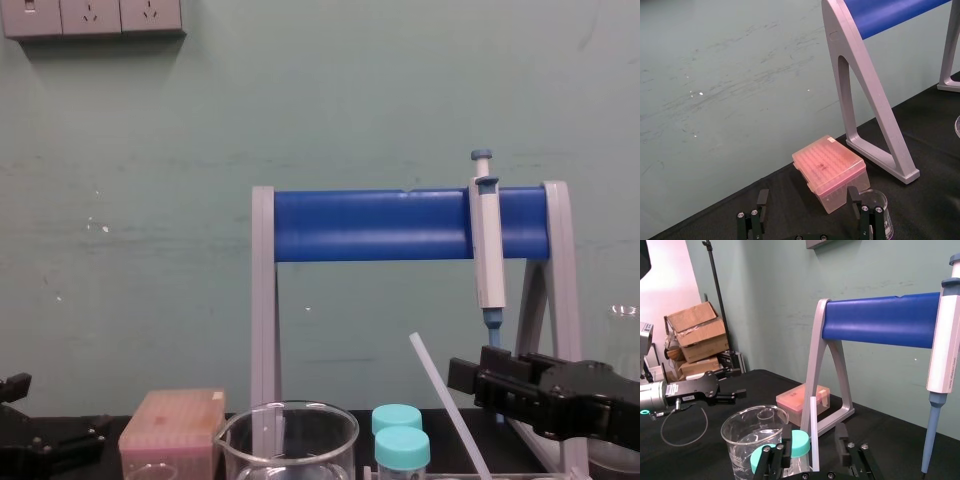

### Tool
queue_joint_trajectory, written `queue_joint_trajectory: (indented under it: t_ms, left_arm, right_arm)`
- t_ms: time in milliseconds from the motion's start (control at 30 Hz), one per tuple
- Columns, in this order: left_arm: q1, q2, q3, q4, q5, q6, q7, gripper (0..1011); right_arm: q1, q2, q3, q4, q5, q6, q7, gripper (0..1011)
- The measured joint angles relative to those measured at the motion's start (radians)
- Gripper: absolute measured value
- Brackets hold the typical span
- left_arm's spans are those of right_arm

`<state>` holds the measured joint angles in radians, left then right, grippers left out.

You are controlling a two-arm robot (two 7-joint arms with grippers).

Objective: Pick up the stirring rod with one hand, then place it down.

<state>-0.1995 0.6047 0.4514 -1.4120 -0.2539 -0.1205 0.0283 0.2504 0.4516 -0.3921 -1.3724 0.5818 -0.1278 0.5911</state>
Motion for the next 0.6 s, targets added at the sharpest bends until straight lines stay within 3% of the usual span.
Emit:
queue_joint_trajectory:
  t_ms: [33,467,600]
  left_arm:
    - [0.000,0.000,0.000,0.000,0.000,0.000,0.000,1000]
    - [0.000,0.000,0.000,0.000,0.000,0.000,0.000,1000]
    - [0.000,0.000,0.000,0.000,0.000,0.000,0.000,1000]
  right_arm:
    - [0.000,0.000,0.000,0.000,0.000,0.000,0.000,600]
    - [0.000,0.002,0.001,-0.006,-0.001,0.002,-0.001,948]
    - [-0.030,0.012,0.037,-0.073,-0.048,0.015,-0.111,1003]
